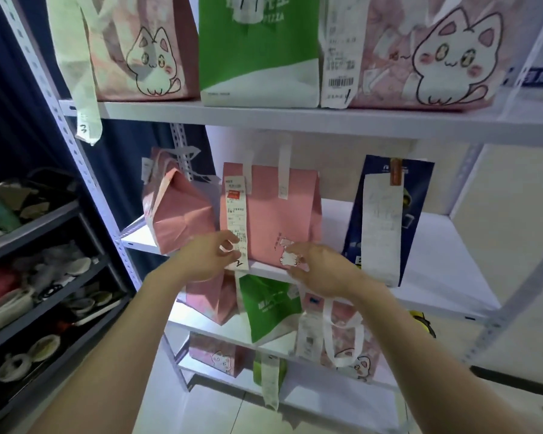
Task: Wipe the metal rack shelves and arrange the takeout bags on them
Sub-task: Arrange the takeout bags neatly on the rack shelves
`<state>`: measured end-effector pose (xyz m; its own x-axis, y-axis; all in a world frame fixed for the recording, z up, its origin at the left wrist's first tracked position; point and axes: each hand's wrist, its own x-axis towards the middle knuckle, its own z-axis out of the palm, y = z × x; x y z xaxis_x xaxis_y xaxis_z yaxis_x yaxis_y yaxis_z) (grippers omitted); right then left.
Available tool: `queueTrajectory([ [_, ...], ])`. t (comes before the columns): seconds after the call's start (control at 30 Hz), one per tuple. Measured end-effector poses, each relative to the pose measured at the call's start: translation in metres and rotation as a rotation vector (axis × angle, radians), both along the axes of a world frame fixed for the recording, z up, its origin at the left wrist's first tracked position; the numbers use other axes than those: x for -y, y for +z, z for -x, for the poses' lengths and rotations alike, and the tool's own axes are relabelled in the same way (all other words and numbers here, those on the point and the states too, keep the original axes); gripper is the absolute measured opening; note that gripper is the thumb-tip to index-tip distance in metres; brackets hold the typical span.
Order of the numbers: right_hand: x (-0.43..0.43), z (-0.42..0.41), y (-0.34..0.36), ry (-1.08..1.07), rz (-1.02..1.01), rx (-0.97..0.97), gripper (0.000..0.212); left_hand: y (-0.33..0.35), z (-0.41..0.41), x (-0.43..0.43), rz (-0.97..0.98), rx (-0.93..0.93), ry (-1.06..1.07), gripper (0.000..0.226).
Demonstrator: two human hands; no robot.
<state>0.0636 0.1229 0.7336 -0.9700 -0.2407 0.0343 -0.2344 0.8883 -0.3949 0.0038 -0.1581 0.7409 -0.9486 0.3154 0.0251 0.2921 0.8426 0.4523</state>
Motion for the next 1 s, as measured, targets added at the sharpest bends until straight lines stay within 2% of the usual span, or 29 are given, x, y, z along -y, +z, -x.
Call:
queueTrajectory([
  [0.13,0.024,0.018,0.021,-0.057,0.018,-0.042,0.051,0.019,0.035,0.025,0.035,-0.064,-0.067,0.043],
  [0.23,0.045,0.020,0.048,-0.146,0.080,-0.087,0.053,0.044,0.054,0.042,0.003,-0.136,-0.124,0.032],
  [0.43,0.080,0.016,0.113,-0.271,0.184,-0.343,0.047,0.116,0.082,0.059,-0.282,-0.522,-0.175,0.012],
  [0.57,0.091,0.015,0.148,-0.325,0.253,-0.504,0.040,0.165,0.096,0.045,-0.575,-0.752,-0.138,0.018],
  [0.63,0.093,0.015,0.159,-0.351,0.257,-0.541,0.039,0.187,0.107,0.033,-0.668,-0.773,-0.096,0.025],
  [0.7,0.094,0.014,0.164,-0.376,0.248,-0.552,0.040,0.206,0.119,0.019,-0.705,-0.697,-0.067,0.042],
  [0.8,0.095,0.009,0.168,-0.412,0.229,-0.547,0.041,0.224,0.134,-0.001,-0.658,-0.635,-0.040,0.058],
  [0.9,0.091,0.000,0.169,-0.449,0.202,-0.536,0.041,0.226,0.146,-0.017,-0.558,-0.703,-0.085,0.035],
  [1.0,0.084,-0.009,0.168,-0.480,0.172,-0.548,0.040,0.226,0.148,-0.020,-0.605,-0.726,-0.114,0.021],
])
